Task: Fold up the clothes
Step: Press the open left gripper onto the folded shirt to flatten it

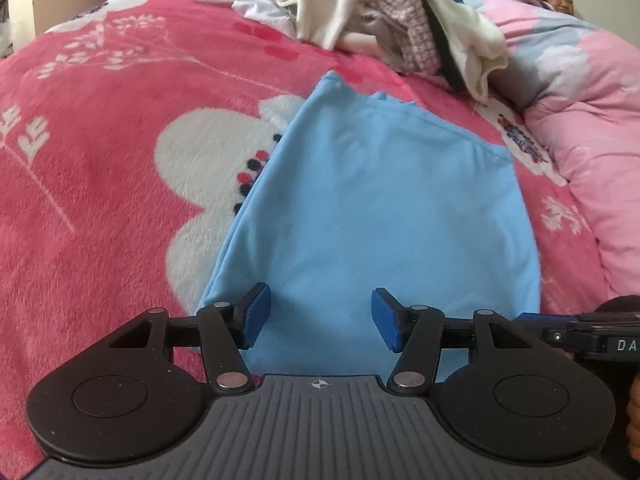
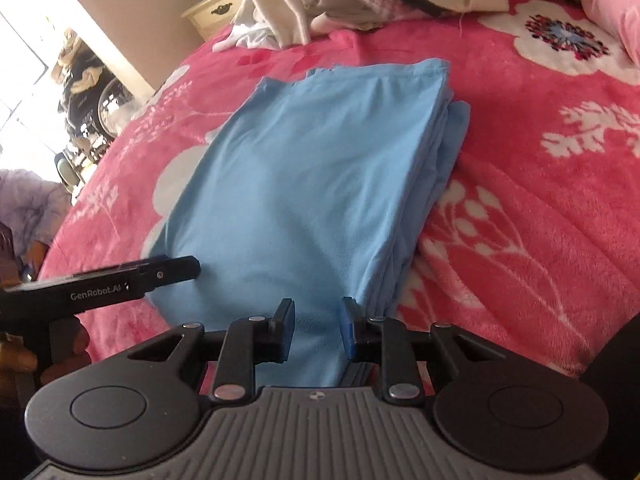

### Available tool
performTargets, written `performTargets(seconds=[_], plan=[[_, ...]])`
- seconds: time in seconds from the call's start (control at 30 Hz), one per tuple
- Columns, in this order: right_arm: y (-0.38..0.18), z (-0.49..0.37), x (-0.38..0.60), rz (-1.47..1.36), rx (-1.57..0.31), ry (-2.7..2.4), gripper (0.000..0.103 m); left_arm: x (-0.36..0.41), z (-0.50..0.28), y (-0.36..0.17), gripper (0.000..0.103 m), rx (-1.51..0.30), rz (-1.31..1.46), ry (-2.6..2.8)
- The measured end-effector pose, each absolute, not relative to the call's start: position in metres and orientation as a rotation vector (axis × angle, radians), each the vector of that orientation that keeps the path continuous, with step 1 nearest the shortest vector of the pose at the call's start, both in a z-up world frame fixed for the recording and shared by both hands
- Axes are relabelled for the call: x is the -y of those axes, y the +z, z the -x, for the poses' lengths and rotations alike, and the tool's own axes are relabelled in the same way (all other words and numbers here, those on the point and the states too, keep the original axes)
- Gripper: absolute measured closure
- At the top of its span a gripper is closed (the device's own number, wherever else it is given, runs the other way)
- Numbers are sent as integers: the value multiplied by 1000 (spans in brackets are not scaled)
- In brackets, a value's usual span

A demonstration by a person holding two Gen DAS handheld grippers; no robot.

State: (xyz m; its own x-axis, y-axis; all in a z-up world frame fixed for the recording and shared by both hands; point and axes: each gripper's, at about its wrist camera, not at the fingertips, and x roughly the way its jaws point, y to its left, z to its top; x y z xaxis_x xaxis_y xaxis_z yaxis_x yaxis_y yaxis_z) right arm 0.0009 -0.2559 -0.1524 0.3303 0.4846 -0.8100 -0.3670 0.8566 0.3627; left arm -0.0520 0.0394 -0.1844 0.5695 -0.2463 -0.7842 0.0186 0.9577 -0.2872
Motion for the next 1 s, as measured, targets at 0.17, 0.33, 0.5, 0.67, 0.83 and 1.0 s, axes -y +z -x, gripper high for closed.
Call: performTargets(seconds=[0.17, 0.33, 0.5, 0.67, 0.83, 1.0], plan=[[-157, -1, 250, -58, -1064, 573, 73, -32, 43, -183, 34, -983, 278, -118], [-164, -12, 255, -120, -1072, 582, 73, -30, 37, -180, 25, -1010, 306, -91], [-166, -14, 264, -186, -1088, 584, 74, -28, 37, -178, 3, -1026, 356, -68], [-166, -12, 265, -196, -1090, 582, 74, -29, 40, -178, 0, -1015, 375, -49], [-167, -13, 263, -193, -1088, 581, 74, -31, 40, -177, 0, -1016, 381, -46], [-168, -13, 262, -185, -1086, 580, 74, -31, 41, -175, 0, -1009, 374, -48]])
